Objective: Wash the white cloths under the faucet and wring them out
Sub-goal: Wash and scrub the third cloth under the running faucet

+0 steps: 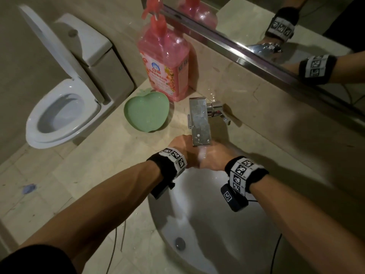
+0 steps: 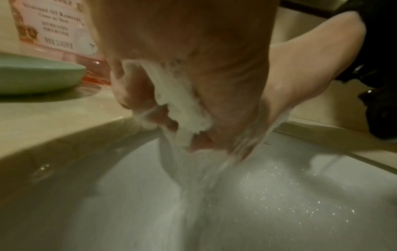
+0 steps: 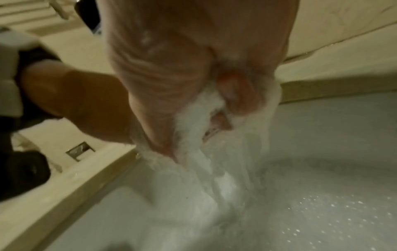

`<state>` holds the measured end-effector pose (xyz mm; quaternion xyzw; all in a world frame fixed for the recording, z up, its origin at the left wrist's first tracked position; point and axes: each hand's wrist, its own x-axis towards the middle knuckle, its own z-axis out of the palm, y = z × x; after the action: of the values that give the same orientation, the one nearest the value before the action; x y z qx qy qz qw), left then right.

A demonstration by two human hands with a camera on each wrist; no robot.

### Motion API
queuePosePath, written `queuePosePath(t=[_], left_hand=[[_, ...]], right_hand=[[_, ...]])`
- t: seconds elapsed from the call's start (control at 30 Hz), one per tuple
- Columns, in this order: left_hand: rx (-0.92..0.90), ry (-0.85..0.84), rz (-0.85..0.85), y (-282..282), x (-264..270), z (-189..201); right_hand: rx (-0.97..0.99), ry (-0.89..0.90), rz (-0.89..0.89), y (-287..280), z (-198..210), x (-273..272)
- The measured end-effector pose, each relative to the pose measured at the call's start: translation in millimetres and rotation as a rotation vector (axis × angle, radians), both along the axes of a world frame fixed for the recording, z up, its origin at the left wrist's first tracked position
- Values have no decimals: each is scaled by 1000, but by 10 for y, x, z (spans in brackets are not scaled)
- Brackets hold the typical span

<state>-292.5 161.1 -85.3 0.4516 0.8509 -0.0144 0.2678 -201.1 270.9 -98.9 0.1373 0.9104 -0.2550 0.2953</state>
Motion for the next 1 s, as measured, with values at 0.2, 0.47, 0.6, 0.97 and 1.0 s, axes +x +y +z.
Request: queuePosePath(t=[0.2, 0.47, 0.6, 0.97, 1.0], left_hand=[[41, -40, -75, -20, 37, -113], [87, -338, 52, -158, 6, -79], [96, -572, 289, -297, -69, -87], [463, -792, 500, -435, 56, -116], [484, -811, 542, -440, 62, -97]], right_hand=[[126, 205, 180, -69, -99, 52], [98, 215, 16, -14, 78, 136], [-93, 198, 17, 3, 147, 199], [-238, 442, -554, -162, 145, 468], [-253, 460, -591, -169, 145, 479]])
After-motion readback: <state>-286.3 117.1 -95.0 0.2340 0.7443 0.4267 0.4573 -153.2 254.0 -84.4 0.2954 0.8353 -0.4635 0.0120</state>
